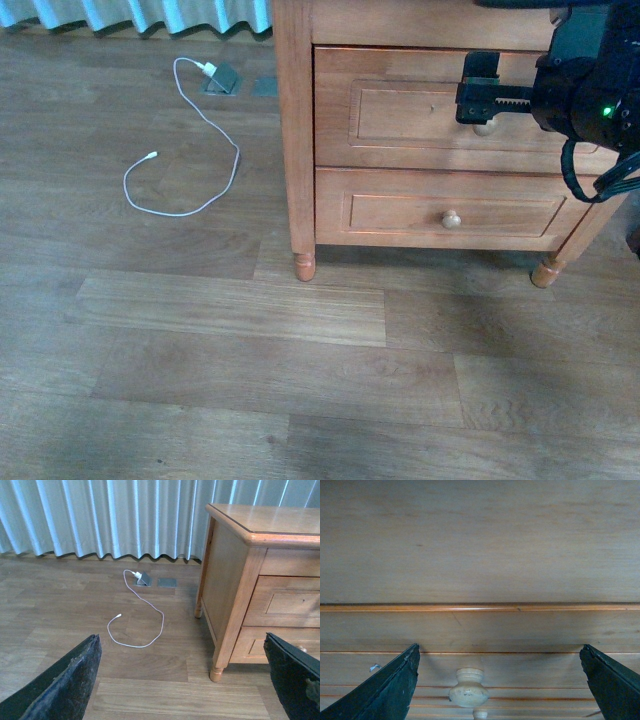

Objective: Put charger into drawer

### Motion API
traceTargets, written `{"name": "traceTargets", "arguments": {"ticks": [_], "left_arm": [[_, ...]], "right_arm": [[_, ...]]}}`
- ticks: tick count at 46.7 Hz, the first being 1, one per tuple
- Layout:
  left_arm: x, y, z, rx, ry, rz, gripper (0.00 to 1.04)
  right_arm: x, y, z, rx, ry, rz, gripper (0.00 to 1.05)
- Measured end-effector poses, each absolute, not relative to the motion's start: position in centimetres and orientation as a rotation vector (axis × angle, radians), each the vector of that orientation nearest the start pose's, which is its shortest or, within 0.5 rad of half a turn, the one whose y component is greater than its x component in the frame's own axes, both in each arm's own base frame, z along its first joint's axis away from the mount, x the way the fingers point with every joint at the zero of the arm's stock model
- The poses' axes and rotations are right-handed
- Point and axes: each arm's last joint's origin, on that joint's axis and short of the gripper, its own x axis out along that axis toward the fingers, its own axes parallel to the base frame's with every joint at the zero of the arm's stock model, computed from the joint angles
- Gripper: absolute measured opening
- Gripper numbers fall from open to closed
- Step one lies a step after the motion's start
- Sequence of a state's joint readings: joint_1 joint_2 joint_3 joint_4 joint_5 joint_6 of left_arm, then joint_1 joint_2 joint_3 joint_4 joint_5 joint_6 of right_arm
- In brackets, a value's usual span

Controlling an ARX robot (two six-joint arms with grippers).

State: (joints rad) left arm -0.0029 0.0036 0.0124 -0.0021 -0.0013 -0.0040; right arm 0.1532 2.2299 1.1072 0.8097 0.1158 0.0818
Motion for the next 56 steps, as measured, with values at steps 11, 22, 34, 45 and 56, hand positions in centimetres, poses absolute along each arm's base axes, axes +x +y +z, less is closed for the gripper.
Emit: {"name": "traceTargets", "arguments": {"ticks": [11,22,34,45,56], "left_arm": [[9.7,0.0,16.7,-0.004,-0.007,-0.002,0.99],[9.7,0.0,16.7,-0.004,-0.007,-0.002,0.99],[9.7,0.0,16.7,-0.004,-0.007,-0.001,0.99],[9.7,0.0,16.7,-0.004,-0.007,-0.001,0.99],[9.7,0.0,16.7,-0.004,-0.007,-0.002,0.99]], "right_arm": [[43.2,6.6,8.4,0.011,0.275,-0.001,0.96],[41.4,6.5,10.5,0.028,0.261,0.071,0.96],[34.0,4.5,16.6,0.066,0.230,0.178,0.96],[22.4,0.4,20.2,0.156,0.239,0.209,0.96],[16.6,-1.7,22.6,0.177,0.135,0.167,0.96]]}}
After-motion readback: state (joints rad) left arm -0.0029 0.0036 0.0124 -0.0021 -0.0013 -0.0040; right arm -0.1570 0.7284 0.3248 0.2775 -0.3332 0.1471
